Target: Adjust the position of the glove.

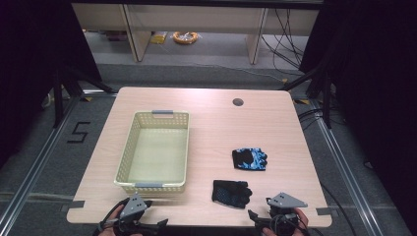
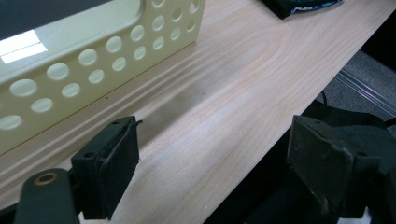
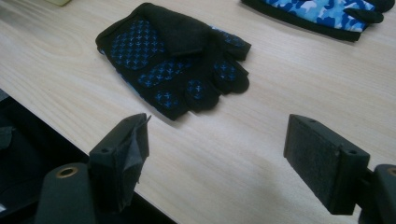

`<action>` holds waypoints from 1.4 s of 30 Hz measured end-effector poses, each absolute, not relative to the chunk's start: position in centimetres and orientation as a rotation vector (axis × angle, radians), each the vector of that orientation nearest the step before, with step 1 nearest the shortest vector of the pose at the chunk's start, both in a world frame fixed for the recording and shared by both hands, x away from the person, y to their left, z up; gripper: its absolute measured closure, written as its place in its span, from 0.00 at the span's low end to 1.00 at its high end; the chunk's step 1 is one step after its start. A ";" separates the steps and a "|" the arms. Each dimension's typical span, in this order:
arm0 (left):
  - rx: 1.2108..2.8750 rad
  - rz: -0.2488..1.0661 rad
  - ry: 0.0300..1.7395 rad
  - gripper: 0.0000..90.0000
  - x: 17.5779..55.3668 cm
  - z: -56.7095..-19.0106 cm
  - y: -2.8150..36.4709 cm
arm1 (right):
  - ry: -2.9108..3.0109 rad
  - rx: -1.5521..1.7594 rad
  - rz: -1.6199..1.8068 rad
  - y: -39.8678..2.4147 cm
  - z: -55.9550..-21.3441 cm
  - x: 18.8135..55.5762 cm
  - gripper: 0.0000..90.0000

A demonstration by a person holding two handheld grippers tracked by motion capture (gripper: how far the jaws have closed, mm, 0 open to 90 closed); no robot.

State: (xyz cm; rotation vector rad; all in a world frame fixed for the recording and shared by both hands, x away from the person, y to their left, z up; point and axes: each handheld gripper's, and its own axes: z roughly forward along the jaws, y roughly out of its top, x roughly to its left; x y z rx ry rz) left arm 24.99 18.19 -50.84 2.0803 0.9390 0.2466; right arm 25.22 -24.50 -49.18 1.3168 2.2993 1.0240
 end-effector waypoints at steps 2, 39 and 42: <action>2.082 0.246 0.935 0.18 25.0 -50.9 18.2 | 2.289 1.316 1.029 -24.7 -49.1 25.2 0.27; 2.174 0.192 0.640 0.44 27.6 -50.1 7.2 | 2.308 1.218 1.068 -24.2 -48.7 30.0 0.56; 2.178 0.204 0.627 0.45 28.3 -50.0 6.6 | 2.320 1.213 1.067 -23.7 -48.9 31.1 0.58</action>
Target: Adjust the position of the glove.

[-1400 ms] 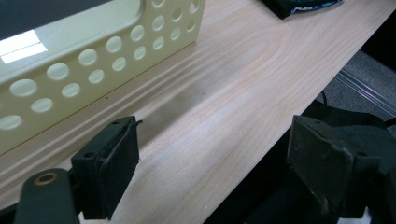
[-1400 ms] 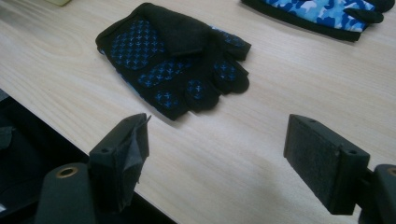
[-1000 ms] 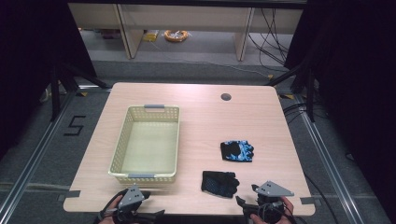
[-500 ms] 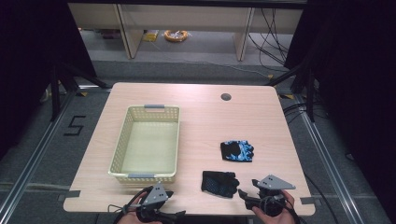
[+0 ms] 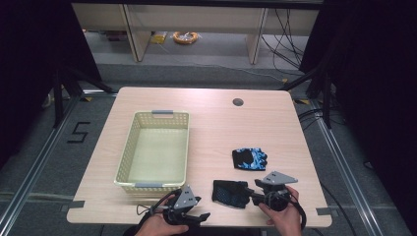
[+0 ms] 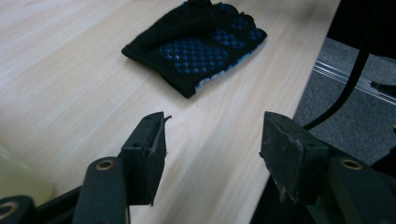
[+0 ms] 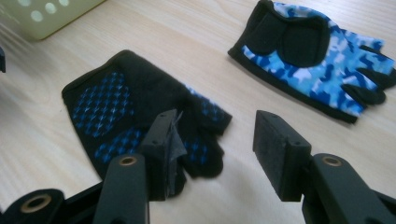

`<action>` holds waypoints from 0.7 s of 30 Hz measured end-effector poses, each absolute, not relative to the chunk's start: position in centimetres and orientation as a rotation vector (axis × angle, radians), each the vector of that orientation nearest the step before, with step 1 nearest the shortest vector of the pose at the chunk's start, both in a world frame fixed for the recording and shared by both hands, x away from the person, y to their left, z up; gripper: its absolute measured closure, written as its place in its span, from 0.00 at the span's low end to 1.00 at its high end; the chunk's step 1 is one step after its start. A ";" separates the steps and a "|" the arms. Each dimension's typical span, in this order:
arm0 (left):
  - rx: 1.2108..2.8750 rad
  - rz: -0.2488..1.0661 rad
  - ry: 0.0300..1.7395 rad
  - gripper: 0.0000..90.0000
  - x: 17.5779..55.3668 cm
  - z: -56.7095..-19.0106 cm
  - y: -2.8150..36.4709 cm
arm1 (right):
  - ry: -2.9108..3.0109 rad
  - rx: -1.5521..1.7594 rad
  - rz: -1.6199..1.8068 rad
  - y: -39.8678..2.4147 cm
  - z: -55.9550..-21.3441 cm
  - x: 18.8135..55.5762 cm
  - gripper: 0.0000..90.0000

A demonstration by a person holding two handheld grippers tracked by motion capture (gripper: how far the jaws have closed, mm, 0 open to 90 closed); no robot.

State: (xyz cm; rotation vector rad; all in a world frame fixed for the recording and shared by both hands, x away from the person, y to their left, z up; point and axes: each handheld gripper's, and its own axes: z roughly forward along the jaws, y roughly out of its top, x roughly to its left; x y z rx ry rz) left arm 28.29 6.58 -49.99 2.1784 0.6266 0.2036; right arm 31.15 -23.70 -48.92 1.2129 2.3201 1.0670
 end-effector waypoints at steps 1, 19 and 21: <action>2.151 0.194 0.672 0.46 28.3 -50.1 6.2 | 2.333 1.199 1.061 -23.6 -49.0 31.6 0.58; 2.256 0.247 0.652 0.49 30.8 -50.6 3.4 | 2.392 1.174 1.070 -23.0 -50.1 34.4 0.63; 2.262 0.231 0.639 0.49 30.8 -50.7 2.8 | 2.406 1.200 1.056 -23.0 -50.1 34.3 0.64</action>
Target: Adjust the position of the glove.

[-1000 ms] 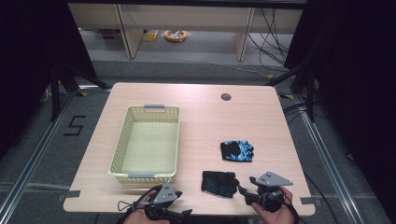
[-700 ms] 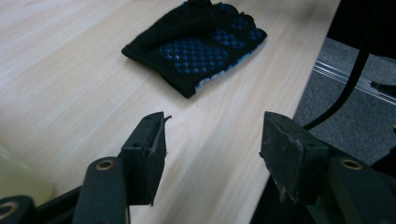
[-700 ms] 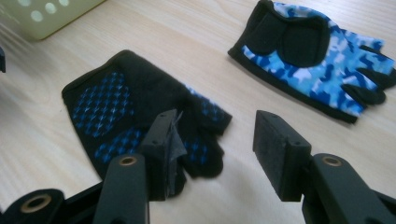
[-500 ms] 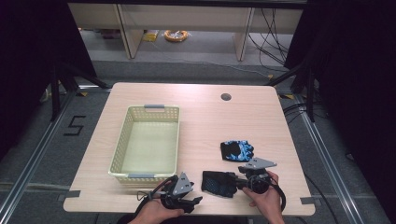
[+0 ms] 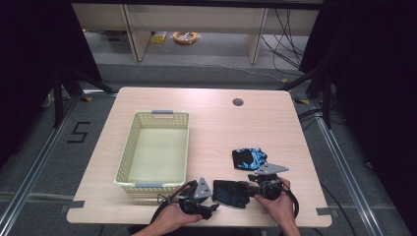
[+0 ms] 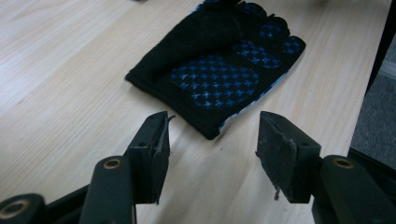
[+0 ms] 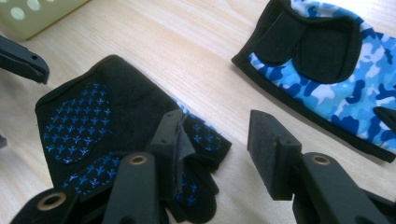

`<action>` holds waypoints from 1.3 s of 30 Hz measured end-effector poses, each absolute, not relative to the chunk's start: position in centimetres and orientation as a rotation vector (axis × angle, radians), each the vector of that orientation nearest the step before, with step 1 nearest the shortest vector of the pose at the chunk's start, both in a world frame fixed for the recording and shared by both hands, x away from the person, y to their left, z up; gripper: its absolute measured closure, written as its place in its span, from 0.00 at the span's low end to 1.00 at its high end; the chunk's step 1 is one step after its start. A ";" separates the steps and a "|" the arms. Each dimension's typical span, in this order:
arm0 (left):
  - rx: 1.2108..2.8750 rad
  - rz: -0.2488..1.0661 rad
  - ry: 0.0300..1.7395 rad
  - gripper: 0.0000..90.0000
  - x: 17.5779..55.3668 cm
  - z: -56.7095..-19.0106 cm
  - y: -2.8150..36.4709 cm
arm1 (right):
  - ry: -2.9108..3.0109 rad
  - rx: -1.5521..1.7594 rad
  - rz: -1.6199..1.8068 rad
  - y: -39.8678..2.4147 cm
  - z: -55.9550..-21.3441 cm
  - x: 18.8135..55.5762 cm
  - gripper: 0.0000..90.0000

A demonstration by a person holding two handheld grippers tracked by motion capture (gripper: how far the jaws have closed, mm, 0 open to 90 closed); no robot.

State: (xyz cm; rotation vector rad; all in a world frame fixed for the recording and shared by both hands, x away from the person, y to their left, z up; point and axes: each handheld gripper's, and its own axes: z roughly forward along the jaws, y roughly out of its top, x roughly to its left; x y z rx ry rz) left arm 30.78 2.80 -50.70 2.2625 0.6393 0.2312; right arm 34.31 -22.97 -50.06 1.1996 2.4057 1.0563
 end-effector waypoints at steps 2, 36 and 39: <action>2.272 0.236 0.631 0.50 31.0 -50.8 2.3 | 2.429 1.196 1.032 -23.0 -50.2 34.4 0.64; 2.252 0.264 0.557 0.91 28.5 -50.4 5.6 | 2.500 1.025 1.160 -19.7 -49.2 32.7 0.94; 2.257 0.263 0.556 0.90 28.6 -50.7 6.1 | 2.502 1.032 1.161 -19.5 -49.4 32.6 0.94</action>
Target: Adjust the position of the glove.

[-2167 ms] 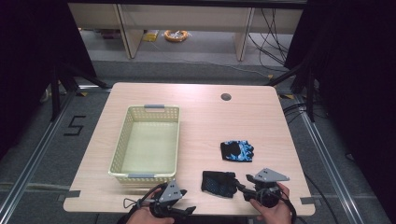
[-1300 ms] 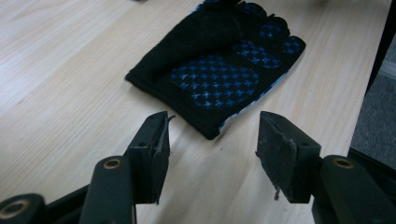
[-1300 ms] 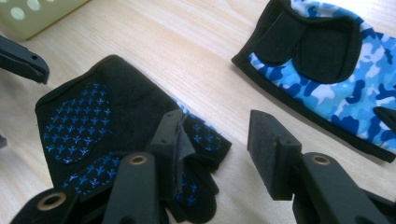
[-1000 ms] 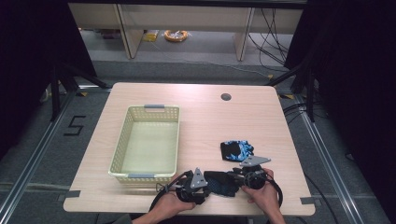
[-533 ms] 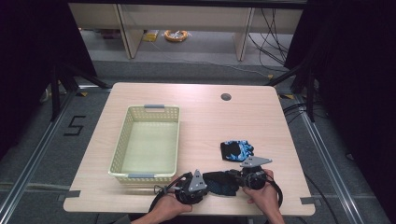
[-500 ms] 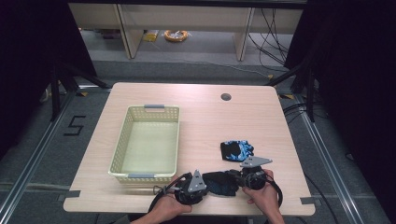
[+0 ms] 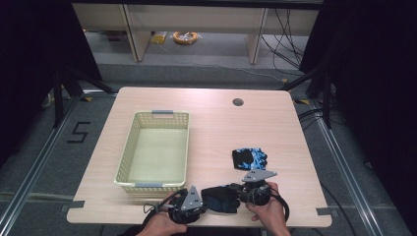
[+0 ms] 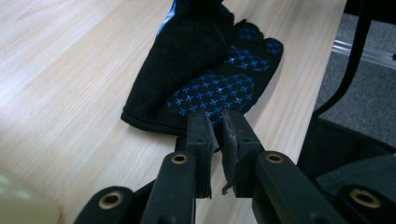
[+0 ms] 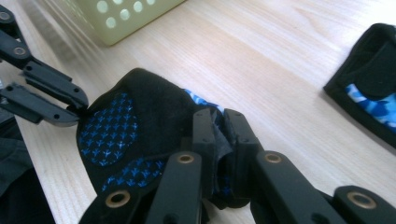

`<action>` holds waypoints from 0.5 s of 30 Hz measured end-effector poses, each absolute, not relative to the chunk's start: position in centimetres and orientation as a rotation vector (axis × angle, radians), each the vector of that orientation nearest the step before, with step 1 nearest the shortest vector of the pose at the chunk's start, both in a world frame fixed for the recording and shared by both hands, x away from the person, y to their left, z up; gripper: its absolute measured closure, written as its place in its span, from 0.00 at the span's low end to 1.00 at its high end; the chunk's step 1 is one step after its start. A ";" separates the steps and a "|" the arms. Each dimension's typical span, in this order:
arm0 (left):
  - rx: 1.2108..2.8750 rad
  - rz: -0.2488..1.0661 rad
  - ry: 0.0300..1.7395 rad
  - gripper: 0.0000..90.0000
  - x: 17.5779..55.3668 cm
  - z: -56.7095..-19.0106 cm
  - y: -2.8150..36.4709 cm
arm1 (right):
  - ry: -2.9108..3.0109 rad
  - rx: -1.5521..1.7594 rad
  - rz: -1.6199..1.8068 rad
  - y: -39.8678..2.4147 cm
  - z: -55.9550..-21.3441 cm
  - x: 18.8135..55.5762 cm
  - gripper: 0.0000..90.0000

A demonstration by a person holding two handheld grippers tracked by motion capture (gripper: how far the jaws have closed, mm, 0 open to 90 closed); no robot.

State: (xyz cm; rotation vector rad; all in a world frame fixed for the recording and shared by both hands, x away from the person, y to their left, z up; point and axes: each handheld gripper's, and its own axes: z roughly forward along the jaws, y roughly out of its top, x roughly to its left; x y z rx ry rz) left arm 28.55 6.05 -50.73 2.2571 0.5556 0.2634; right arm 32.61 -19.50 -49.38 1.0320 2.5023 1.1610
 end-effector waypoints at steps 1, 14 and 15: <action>2.248 0.253 0.573 0.90 28.5 -50.9 6.2 | 2.513 1.034 1.163 -19.5 -49.4 32.6 0.94; 2.259 0.236 0.582 0.82 28.4 -51.2 6.5 | 2.535 1.115 1.110 -19.4 -50.4 32.6 0.83; 2.255 0.231 0.582 0.79 28.3 -51.2 6.5 | 2.530 1.086 1.111 -19.5 -50.4 32.8 0.78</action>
